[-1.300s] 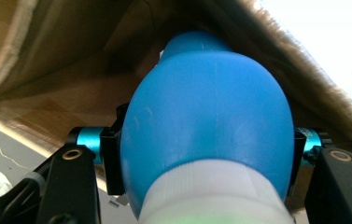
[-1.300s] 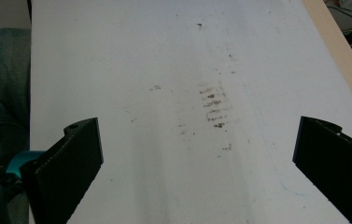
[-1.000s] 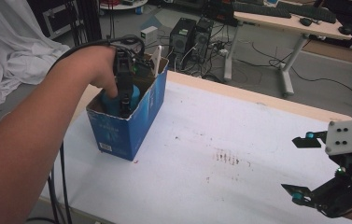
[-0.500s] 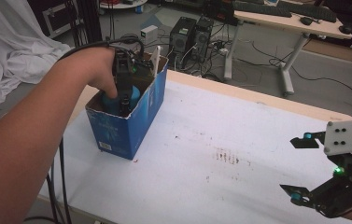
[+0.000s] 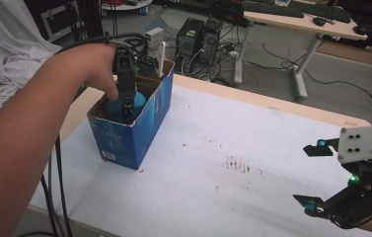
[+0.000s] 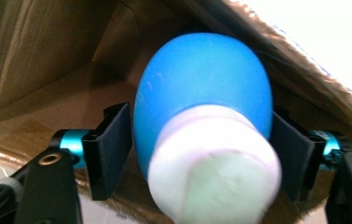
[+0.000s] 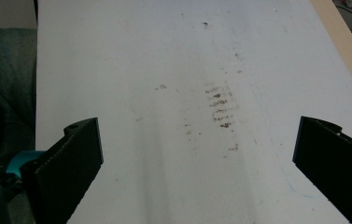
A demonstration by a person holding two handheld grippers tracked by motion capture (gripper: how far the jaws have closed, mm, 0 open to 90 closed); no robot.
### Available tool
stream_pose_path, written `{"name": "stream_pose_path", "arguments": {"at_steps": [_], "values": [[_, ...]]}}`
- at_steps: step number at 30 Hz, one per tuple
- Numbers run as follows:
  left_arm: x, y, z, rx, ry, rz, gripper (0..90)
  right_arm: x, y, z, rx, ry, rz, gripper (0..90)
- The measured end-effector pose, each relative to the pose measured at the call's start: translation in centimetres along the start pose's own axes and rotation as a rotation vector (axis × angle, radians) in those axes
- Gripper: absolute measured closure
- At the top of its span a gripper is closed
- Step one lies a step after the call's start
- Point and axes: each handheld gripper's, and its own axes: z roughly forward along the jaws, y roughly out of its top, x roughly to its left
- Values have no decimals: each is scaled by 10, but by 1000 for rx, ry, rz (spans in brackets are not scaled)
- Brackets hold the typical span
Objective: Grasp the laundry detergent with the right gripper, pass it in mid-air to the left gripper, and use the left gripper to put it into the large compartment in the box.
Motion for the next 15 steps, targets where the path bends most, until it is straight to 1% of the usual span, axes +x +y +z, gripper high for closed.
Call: {"name": "stream_pose_path", "arguments": {"at_steps": [1,2,3,4,6,8,10,11,13,15], "values": [[-1,0,-4,7,-2,4,271,-1,0,0,4,1,1,7],[-1,0,-4,7,-2,4,260,-1,0,0,4,1,1,7],[-3,-1,-9,8,5,10,253,-2,-1,0,6,4,7,7],[-3,-1,-9,8,5,10,249,-3,-2,1,13,8,8,7],[-5,-2,-19,0,21,19,212,-4,-3,2,31,11,14,6],[-8,-3,-28,-6,33,30,203,-6,-3,2,46,15,15,7],[-9,-3,-31,-9,37,29,178,-8,-3,1,60,18,19,7],[-11,-2,-35,-10,41,30,178,-9,-3,1,64,20,16,7],[-17,0,-47,-10,61,45,166,-12,-2,0,73,20,17,7],[-22,3,-55,-19,58,63,153,-15,0,-2,79,30,17,6]]}}
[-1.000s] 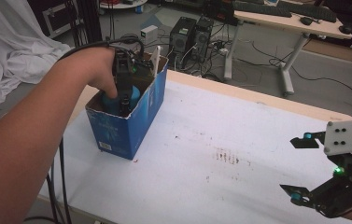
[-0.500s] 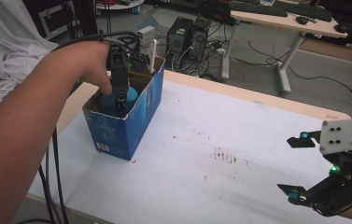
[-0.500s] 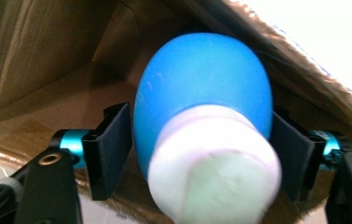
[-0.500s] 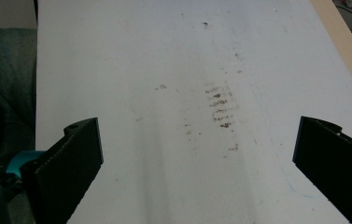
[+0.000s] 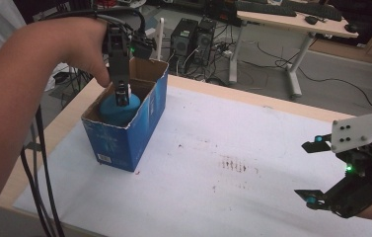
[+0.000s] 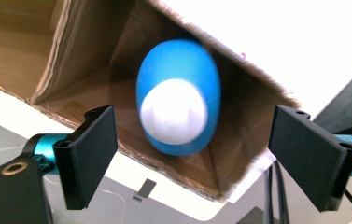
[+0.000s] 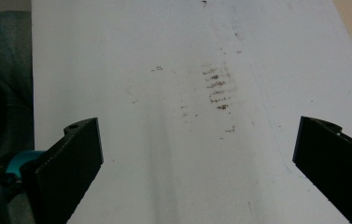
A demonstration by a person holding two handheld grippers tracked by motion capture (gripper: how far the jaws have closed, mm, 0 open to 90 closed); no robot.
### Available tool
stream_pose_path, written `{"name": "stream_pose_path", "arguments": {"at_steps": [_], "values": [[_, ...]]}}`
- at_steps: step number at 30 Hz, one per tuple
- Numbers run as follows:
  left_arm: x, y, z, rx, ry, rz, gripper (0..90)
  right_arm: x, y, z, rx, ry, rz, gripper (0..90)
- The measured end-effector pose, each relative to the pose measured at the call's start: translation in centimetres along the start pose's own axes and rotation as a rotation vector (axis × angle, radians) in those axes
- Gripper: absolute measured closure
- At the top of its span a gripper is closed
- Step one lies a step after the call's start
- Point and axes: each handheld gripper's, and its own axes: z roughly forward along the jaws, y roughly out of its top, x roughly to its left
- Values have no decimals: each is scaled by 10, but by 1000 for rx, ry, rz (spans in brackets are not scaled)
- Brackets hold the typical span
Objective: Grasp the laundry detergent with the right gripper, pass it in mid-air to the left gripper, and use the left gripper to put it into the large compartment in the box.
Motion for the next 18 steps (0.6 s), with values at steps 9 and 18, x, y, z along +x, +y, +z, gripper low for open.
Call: {"name": "stream_pose_path", "arguments": {"at_steps": [9,18], "values": [[-25,25,-28,-41,12,119,93,-17,4,-8,90,20,9,7],[-47,60,-22,-32,-33,248,62,-34,8,-12,155,19,-2,7]]}}
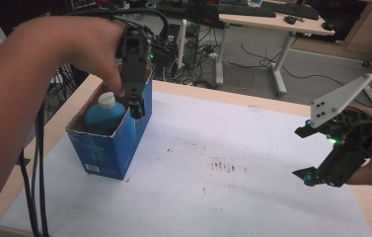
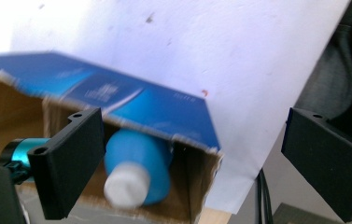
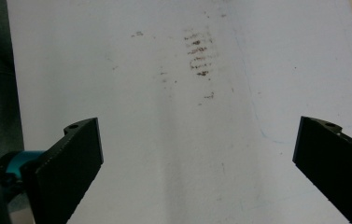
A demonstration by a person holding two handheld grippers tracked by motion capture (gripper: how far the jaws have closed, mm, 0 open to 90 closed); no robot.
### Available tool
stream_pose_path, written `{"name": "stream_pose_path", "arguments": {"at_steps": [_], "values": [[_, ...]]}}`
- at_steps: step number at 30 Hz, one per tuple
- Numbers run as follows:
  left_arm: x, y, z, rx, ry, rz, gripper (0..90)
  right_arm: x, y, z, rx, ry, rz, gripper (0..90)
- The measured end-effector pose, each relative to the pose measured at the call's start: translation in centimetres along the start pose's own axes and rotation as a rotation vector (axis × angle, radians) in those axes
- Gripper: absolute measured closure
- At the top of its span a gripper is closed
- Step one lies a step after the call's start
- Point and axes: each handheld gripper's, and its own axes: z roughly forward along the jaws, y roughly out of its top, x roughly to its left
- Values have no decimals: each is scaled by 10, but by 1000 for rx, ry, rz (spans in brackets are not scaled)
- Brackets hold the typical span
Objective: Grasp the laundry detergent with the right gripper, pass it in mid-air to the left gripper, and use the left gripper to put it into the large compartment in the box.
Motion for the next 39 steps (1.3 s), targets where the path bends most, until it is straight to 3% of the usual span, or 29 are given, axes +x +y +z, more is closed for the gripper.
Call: {"name": "stream_pose_path", "arguments": {"at_steps": [2,6,12,15,18,20,23,27,39], "values": [[-1,12,7,14,-5,22,29,-6,1,3,54,-3,-3,7],[-2,26,18,26,-26,64,21,-14,1,4,106,4,-11,6],[-3,41,38,25,-36,126,16,-25,-7,3,214,-5,-4,7],[-2,45,46,29,-40,142,16,-28,-10,2,223,-2,11,7],[3,50,57,39,-36,161,16,-34,-15,2,259,-2,26,7],[4,53,61,38,-11,180,16,-35,-16,3,279,-4,35,7],[6,57,63,1,20,205,16,-37,-16,4,285,1,32,7],[8,59,63,-17,17,199,16,-39,-13,4,292,-1,17,7],[10,53,60,-13,-15,168,16,-42,-11,0,304,-16,6,7]]}}
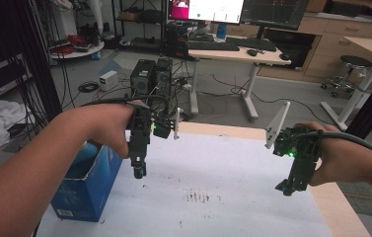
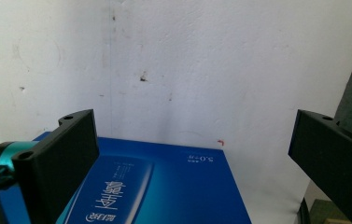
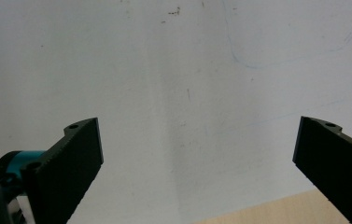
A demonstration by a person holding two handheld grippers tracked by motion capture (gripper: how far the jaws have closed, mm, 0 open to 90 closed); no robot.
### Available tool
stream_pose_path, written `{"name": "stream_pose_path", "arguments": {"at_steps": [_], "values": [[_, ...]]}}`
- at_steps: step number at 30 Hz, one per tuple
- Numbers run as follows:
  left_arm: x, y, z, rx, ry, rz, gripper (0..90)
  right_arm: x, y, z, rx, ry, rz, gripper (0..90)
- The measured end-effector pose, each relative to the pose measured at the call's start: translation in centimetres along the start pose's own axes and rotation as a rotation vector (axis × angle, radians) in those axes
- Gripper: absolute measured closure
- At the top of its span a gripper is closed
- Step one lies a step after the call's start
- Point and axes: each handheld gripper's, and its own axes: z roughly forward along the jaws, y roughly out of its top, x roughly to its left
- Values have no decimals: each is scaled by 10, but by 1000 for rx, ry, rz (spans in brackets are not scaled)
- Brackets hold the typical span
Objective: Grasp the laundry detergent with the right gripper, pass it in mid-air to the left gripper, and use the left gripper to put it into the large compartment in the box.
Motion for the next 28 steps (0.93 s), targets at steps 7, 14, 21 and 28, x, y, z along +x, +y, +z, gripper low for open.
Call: {"name": "stream_pose_path", "arguments": {"at_steps": [7,14,21,28], "values": [[-3,-4,-2,7,6,-9,16,2,-1,-3,-2,-9,5,7],[-5,-5,-3,8,9,-5,16,4,0,-2,4,-12,2,7],[-7,-5,-3,-3,5,-8,16,5,1,-2,5,-12,0,7],[-9,-4,-2,-22,0,6,16,11,0,-3,-8,-12,4,7]]}}
